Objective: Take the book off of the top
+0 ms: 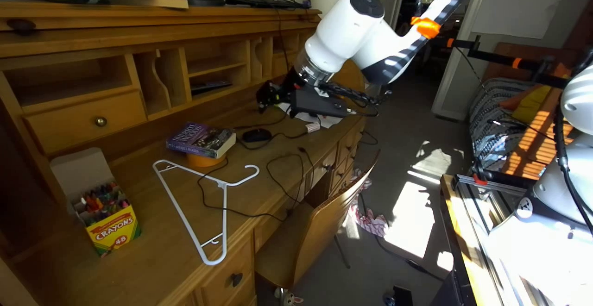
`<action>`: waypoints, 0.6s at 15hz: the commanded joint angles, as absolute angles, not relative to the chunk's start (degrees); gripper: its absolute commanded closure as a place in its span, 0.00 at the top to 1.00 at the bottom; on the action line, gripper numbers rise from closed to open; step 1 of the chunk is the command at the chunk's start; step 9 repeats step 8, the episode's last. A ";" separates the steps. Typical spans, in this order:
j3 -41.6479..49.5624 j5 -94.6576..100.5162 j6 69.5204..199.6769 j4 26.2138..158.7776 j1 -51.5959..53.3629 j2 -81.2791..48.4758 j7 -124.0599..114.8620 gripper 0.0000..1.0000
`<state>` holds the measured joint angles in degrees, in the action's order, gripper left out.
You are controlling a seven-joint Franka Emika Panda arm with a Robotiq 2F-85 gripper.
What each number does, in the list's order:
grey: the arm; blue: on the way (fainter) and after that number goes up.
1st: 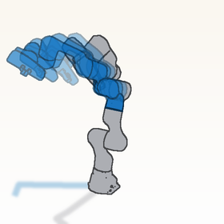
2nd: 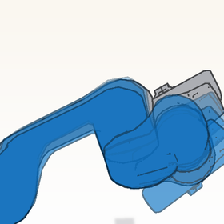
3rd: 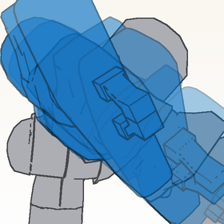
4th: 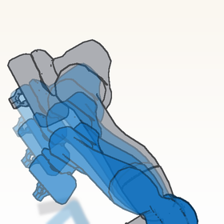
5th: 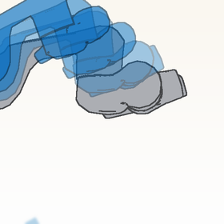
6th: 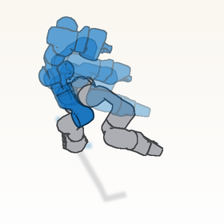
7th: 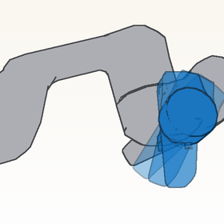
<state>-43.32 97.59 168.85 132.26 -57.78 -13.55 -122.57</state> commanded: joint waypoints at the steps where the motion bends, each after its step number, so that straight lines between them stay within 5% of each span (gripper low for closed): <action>1: -42.03 89.04 177.78 143.66 -61.71 -0.58 -106.92 1.00; 2: -31.21 87.14 181.59 145.61 -52.63 2.01 -102.56 1.00; 3: -40.08 91.56 176.66 139.70 -58.97 -5.34 -109.39 1.00; 9: -32.00 89.18 180.79 144.16 -53.39 0.63 -104.08 1.00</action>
